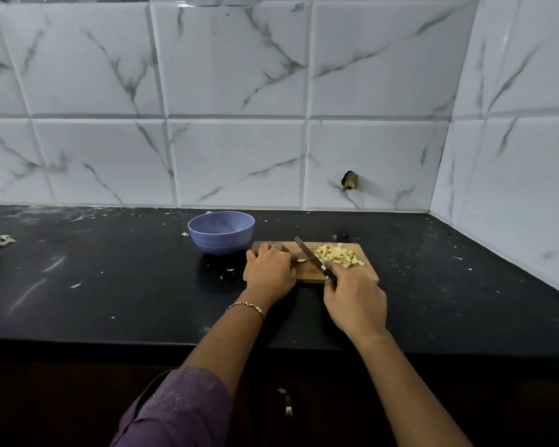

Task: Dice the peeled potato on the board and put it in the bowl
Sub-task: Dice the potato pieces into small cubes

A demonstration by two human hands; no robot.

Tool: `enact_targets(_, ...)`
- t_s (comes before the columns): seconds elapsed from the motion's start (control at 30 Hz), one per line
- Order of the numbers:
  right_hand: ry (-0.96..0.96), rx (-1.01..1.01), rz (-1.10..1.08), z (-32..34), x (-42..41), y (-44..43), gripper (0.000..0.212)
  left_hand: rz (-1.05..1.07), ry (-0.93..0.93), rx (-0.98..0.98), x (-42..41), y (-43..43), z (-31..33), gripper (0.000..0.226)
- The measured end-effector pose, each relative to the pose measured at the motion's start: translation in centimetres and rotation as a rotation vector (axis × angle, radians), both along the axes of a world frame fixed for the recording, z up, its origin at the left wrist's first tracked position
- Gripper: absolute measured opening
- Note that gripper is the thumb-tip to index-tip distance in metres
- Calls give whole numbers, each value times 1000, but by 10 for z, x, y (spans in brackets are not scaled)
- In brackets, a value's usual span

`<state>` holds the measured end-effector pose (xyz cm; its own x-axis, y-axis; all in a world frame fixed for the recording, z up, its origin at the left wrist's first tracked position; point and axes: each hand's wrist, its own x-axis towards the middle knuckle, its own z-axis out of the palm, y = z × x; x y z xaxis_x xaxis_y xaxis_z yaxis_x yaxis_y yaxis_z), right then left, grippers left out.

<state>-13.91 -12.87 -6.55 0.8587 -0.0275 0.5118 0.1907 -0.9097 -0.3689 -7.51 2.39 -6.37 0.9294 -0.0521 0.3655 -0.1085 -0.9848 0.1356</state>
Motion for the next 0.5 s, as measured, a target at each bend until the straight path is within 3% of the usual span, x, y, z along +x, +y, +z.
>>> enact_targets(0.5, -82, -100, 30, -6, 1, 5, 39, -21, -34, 126, -7, -5, 0, 37)
